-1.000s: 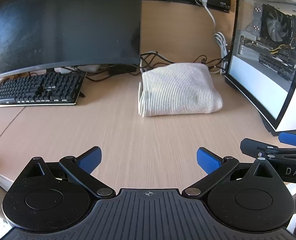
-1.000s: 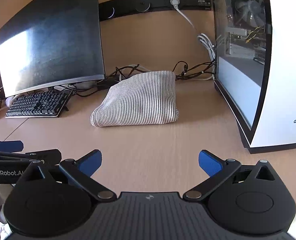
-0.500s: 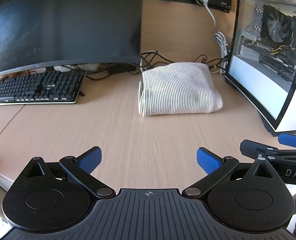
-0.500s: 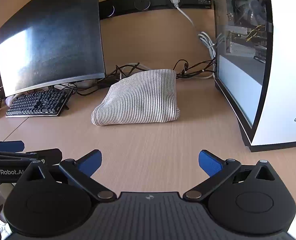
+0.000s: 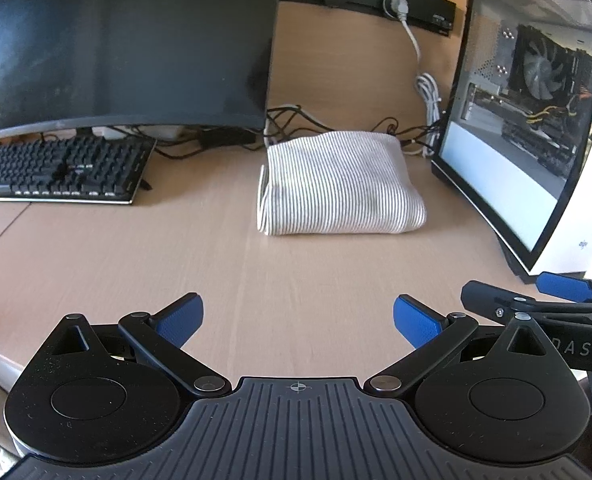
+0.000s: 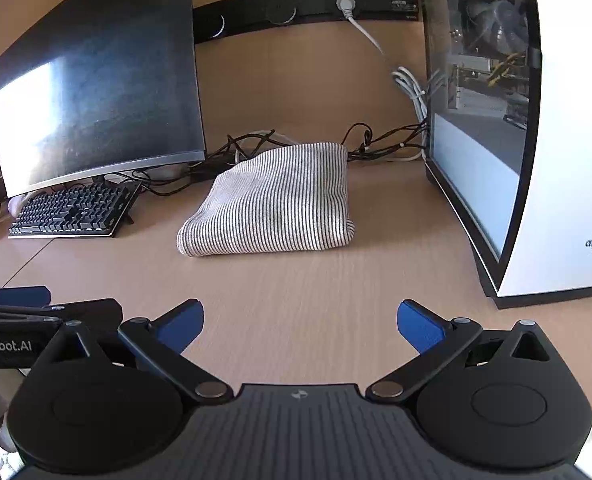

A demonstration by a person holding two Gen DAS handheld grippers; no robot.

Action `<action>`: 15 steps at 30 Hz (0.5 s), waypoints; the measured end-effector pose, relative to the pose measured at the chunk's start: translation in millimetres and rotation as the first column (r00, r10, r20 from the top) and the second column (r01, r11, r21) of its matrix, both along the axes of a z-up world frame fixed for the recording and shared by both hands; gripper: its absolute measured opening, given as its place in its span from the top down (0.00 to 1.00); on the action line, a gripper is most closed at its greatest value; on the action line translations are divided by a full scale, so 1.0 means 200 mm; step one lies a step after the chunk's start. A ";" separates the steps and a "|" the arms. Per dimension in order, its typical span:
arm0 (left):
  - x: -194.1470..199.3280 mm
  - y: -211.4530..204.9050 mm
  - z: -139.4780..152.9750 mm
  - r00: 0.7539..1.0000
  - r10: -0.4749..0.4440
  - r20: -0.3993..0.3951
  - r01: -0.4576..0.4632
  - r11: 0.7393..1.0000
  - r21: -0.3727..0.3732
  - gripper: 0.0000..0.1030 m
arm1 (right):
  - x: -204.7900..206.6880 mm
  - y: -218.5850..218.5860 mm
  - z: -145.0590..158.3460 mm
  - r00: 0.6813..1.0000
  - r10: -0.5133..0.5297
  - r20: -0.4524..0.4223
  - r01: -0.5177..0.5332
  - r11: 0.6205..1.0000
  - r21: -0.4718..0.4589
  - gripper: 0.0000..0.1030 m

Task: Fold clothes

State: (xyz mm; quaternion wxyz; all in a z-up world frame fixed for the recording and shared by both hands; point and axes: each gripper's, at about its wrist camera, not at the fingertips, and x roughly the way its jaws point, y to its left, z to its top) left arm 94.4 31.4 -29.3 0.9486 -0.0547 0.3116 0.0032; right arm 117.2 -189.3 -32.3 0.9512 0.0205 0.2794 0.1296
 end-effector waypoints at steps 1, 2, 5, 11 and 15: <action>0.00 0.00 0.00 1.000 0.006 -0.002 -0.006 1.000 0.005 0.00 | 0.00 0.00 0.00 1.000 0.001 0.002 -0.001 1.000 -0.001 0.00; 0.00 0.00 0.00 1.000 0.011 -0.004 -0.011 1.000 0.011 0.00 | 0.00 0.01 0.00 1.000 0.002 0.004 -0.002 1.000 -0.003 0.00; 0.01 -0.02 0.00 1.000 0.022 -0.016 -0.022 0.999 0.033 0.00 | 0.00 0.01 0.00 1.000 0.002 0.004 -0.002 1.000 0.002 0.00; 0.01 -0.01 -0.01 0.999 0.028 -0.026 -0.027 0.999 0.038 0.00 | 0.00 0.00 0.00 1.000 0.005 0.001 -0.005 1.000 0.003 0.00; 0.02 -0.02 -0.01 0.999 0.024 -0.029 -0.023 0.999 0.034 0.00 | 0.00 0.00 -0.01 1.000 0.002 -0.004 -0.002 1.000 0.002 0.00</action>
